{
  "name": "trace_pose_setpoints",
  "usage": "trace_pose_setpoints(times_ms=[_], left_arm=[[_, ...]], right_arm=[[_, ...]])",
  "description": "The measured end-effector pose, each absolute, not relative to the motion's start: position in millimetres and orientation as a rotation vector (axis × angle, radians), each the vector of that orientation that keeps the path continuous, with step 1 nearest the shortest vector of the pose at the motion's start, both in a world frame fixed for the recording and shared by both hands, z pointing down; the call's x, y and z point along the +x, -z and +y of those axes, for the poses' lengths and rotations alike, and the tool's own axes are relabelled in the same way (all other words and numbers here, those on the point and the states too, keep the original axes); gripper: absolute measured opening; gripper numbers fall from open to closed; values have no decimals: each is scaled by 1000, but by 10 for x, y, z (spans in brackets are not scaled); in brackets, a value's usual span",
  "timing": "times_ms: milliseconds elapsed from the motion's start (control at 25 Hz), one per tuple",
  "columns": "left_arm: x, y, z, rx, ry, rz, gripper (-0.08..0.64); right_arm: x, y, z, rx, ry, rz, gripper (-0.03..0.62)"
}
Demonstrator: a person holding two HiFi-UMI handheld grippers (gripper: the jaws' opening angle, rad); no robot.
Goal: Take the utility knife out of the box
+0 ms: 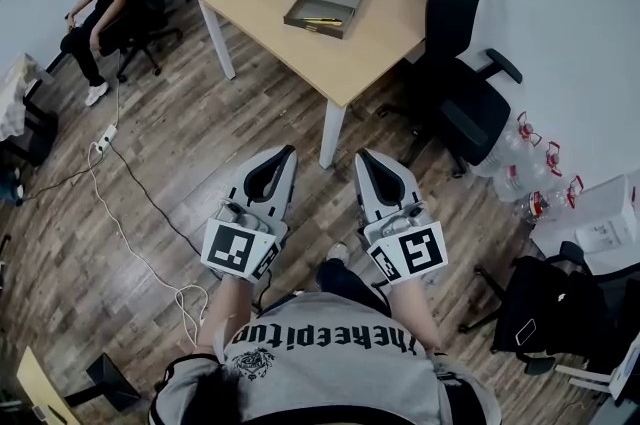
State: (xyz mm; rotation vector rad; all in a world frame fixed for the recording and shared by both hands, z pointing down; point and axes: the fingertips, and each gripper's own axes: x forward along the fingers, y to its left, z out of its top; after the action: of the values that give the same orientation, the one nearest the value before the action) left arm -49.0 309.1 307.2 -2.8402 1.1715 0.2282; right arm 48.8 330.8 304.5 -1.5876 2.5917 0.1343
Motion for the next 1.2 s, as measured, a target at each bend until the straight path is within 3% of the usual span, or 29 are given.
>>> trace_pose_setpoints(times_ms=[680, 1200], left_arm=[[158, -3054, 2322, -2761, -197, 1279, 18], [141, -3216, 1890, -2790, -138, 1284, 18]], right_arm=[[1091, -3074, 2410, -1437, -102, 2654, 6], [1060, -3220, 1959, -1448, -34, 2652, 6]])
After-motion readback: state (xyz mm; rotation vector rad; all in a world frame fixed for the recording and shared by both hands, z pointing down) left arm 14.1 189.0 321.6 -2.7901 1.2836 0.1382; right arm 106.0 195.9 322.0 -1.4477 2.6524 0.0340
